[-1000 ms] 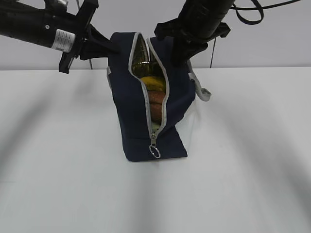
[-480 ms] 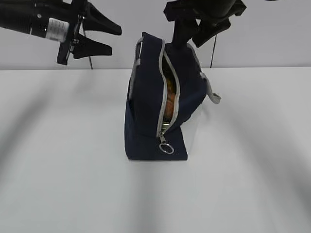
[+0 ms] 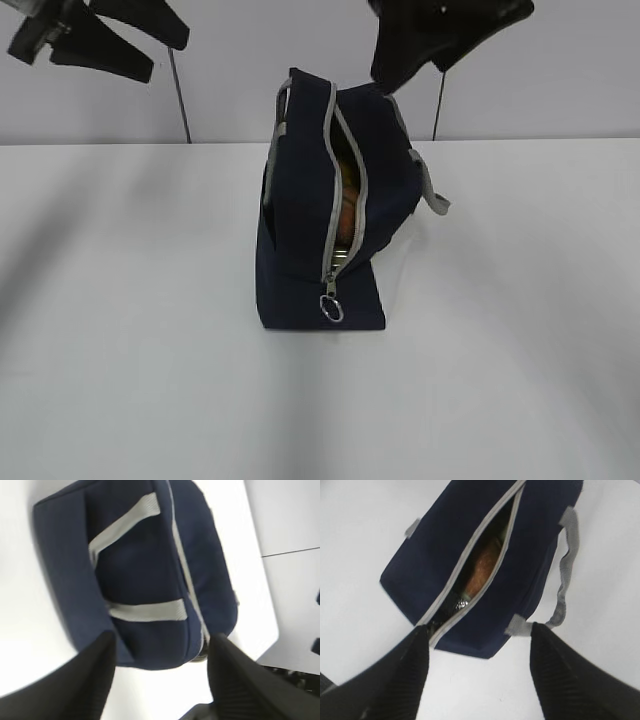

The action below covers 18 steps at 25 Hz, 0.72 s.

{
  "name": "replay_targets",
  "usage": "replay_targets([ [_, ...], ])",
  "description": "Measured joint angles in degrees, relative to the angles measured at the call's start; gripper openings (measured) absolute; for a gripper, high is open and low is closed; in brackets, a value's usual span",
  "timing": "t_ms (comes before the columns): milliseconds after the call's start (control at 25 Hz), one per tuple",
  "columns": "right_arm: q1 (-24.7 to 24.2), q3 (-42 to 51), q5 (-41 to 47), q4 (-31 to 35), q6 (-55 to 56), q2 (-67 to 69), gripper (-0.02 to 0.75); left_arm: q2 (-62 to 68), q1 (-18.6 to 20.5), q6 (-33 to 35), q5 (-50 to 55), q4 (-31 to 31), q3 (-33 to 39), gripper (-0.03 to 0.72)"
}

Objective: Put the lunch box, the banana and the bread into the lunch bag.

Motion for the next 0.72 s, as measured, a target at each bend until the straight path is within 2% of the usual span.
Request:
replay_targets([
  [120,5.20,4.66,0.11,-4.10,-0.37,-3.19,0.470,-3.55,-2.15,-3.20,0.71,8.60,0.00,0.405],
  [200,7.28,7.91,-0.35,-3.94,-0.50,-5.61,0.470,-5.92,-3.99,-4.73,1.02,13.28,0.00,0.403],
  [360,8.26,17.22,-9.57,-3.02,-0.54,-14.01,0.470,-10.70,-7.28,-6.69,1.50,16.36,0.00,0.403],
  [520,8.26,32.09,-23.62,-2.58,-2.06,-24.08,0.470,-14.44,-8.29,-7.29,1.77,16.01,2.38,0.400],
  [720,8.26,53.18,-50.98,4.48,-7.96,-33.27,0.470,-17.17,-8.29,-7.48,1.82,15.19,7.74,0.395],
])
